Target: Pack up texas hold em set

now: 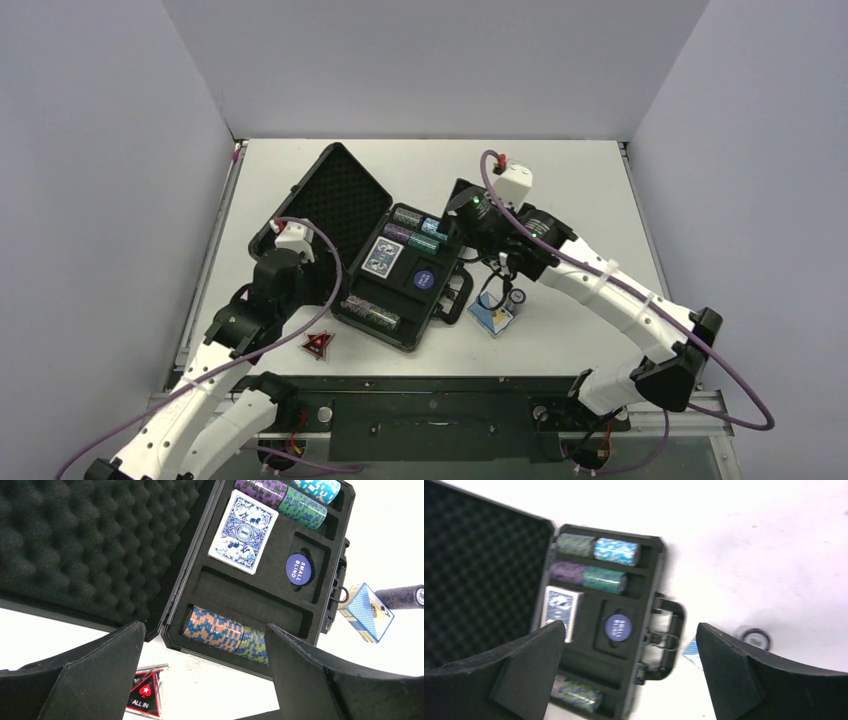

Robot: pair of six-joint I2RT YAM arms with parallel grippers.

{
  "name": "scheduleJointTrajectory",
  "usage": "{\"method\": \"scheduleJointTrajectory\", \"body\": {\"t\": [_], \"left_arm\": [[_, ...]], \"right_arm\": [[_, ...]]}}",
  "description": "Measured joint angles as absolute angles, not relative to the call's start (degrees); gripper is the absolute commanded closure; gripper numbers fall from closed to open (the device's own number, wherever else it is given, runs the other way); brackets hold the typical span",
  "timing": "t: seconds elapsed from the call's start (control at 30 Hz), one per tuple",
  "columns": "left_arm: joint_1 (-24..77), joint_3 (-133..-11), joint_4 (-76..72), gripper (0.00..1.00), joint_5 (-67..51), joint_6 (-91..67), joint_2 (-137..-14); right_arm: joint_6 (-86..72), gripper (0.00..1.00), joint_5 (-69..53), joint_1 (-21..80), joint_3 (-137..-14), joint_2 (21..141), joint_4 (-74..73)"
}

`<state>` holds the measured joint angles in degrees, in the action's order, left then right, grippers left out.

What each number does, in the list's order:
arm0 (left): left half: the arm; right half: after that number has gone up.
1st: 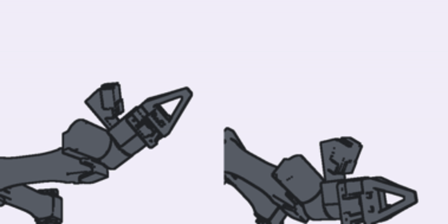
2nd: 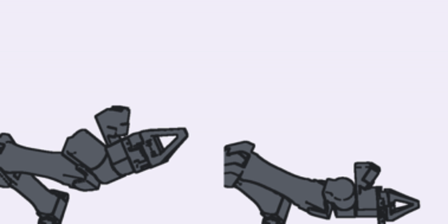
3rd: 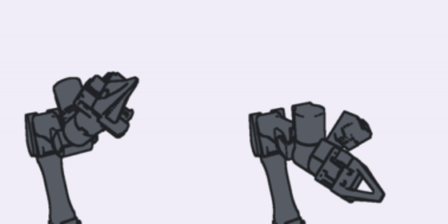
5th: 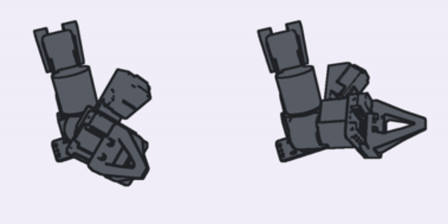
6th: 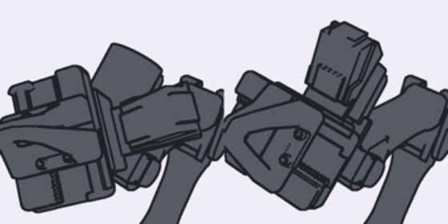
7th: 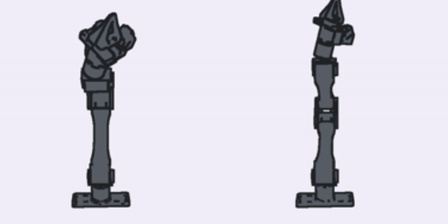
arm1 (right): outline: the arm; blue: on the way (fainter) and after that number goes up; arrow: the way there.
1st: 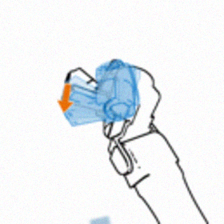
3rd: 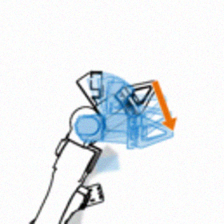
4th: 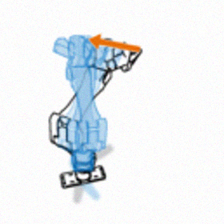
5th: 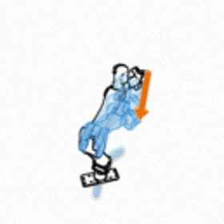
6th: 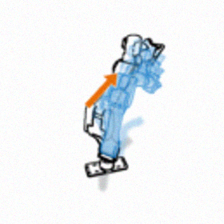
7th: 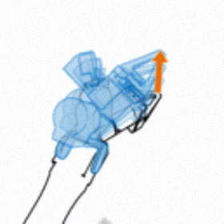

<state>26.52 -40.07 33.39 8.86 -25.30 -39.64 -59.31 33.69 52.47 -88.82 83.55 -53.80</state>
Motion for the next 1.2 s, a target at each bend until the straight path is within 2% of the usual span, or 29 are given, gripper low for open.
{"method": "scheduleJointTrajectory", "body": {"t": [0.23,0.4,0.63,0.93,1.07,1.2], "left_arm": [[26.5,-43.3,31.5,0.20,7.3,-27.7,-49.6],[26.7,-46.8,29.6,0.30,6.3,-28.6,-58.3],[27.6,-50.2,24.5,0.51,5.4,-29.5,-69.0],[30.4,-57.1,18.1,0.60,5.3,-29.6,-82.6],[31.2,-60.1,17.0,0.76,5.3,-29.6,-87.0],[31.6,-63.3,16.7,0.81,5.4,-29.3,-90.5]], "right_arm": [[-55.1,0.00,32.4,49.0,-71.7,70.3,-50.6],[-53.3,0.00,30.3,45.9,-62.9,59.0,-45.8],[-52.4,0.01,29.5,42.2,-61.9,55.9,-45.0],[-48.4,0.05,28.5,36.0,-61.9,51.1,-48.1],[-46.8,0.05,26.4,33.9,-61.9,50.7,-48.1],[-44.9,0.06,24.3,32.3,-61.9,52.4,-48.2]]}}
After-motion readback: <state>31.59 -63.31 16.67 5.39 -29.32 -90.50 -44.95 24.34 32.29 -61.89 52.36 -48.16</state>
